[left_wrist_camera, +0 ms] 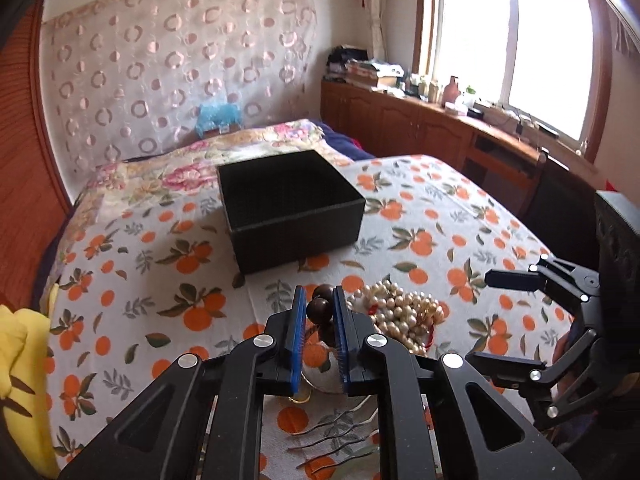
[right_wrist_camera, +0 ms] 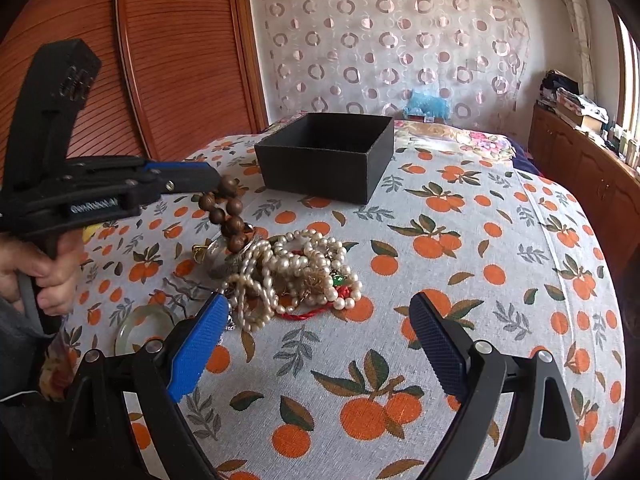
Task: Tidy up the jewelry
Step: 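Lift the bead bracelet with the left tool while the right tool grasps and lifts the silver bangle, then release the silver bangle into the black box with the right tool while the left tool carries the bracelet, then open the left tool to drop the bead bracelet into the black box, then move the left tool to the jade bangle and close on its rim, then lift the jade bangle with the left tool while the right tool grasps the silver hair pins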
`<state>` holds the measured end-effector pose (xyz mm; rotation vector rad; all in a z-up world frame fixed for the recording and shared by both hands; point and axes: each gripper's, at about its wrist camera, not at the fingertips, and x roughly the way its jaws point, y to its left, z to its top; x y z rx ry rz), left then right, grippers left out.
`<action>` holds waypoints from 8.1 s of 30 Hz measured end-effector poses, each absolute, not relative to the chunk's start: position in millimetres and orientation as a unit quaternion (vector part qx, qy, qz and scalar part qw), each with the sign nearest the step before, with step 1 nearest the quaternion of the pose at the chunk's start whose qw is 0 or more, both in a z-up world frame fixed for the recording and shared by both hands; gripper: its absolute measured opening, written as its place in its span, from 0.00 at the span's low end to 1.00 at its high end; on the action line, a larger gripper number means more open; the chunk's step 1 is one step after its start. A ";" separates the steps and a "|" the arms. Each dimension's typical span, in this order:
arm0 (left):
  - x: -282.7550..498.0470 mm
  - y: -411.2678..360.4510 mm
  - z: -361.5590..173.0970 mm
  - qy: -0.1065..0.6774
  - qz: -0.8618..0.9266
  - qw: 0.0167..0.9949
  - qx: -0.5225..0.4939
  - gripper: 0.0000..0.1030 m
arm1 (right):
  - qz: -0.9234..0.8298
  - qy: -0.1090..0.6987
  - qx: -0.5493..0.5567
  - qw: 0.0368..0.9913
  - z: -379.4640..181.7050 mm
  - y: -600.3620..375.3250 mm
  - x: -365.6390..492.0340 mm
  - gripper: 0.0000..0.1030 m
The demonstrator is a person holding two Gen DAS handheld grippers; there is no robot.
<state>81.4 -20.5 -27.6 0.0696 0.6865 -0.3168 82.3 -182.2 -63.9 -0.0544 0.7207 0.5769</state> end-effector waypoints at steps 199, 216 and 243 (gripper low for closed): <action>-21.4 -1.8 -85.8 0.399 -0.132 0.907 0.034 0.67 | 0.367 0.354 -0.065 0.858 -67.3 -150.2 45.6 0.63; -20.9 34.8 -74.9 0.379 -0.096 0.920 0.007 0.67 | 0.404 0.376 -0.132 0.823 -76.5 -95.7 49.0 0.59; -20.8 38.9 -75.5 0.376 -0.094 0.922 0.000 0.67 | 0.391 0.356 -0.203 0.824 -80.1 -78.4 76.6 0.47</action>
